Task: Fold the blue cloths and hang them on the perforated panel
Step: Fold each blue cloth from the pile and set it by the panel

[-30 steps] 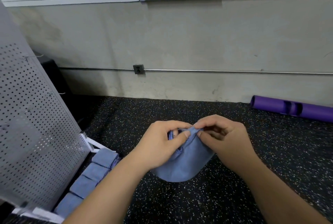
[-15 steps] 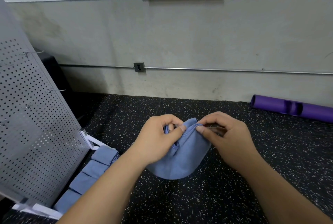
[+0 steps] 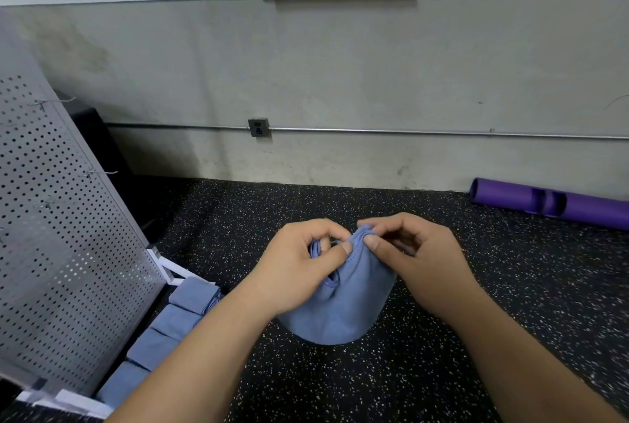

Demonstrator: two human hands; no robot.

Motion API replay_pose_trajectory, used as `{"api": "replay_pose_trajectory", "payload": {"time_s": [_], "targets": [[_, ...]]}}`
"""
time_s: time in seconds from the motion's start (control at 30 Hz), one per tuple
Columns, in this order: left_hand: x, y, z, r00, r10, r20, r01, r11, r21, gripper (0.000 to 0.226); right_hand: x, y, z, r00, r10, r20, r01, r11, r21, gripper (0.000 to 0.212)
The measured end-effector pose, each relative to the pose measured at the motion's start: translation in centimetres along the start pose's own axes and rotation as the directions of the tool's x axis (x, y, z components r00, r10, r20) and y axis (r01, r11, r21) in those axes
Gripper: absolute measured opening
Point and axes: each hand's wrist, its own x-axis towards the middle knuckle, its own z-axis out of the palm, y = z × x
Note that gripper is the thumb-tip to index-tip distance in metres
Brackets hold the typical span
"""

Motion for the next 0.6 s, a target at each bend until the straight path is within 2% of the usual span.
{"api": "replay_pose_trajectory", "payload": {"time_s": [0.1, 0.23, 0.4, 0.47, 0.6], "targets": [[0.0, 0.1, 0.0, 1.0, 0.012, 0.01, -0.012, 1.0, -0.013, 0.014, 0.1, 0.2, 0.1, 0.999, 0.033, -0.018, -0.031, 0.996, 0.08, 0.013], [-0.1, 0.1, 0.1, 1.0, 0.022, 0.002, -0.022, 1.0, -0.014, 0.013, 0.2, 0.3, 0.0, 0.997, 0.066, 0.028, -0.071, 0.976, 0.206, 0.031], [-0.1, -0.1, 0.1, 1.0, 0.02, 0.008, -0.02, 1.0, -0.021, 0.011, 0.1, -0.2, -0.2, 0.987, 0.072, 0.143, -0.089, 0.989, 0.117, 0.019], [0.0, -0.1, 0.1, 1.0, 0.029, -0.006, -0.029, 1.0, -0.004, 0.009, 0.2, 0.0, -0.2, 0.992, 0.077, 0.097, -0.089, 0.988, 0.123, 0.015], [0.4, -0.5, -1.4, 0.986, 0.001, -0.166, 0.001, 1.0, 0.01, 0.011, 1.0, 1.1, -1.4, 0.976, 0.131, -0.174, -0.114, 0.988, 0.106, 0.012]]}}
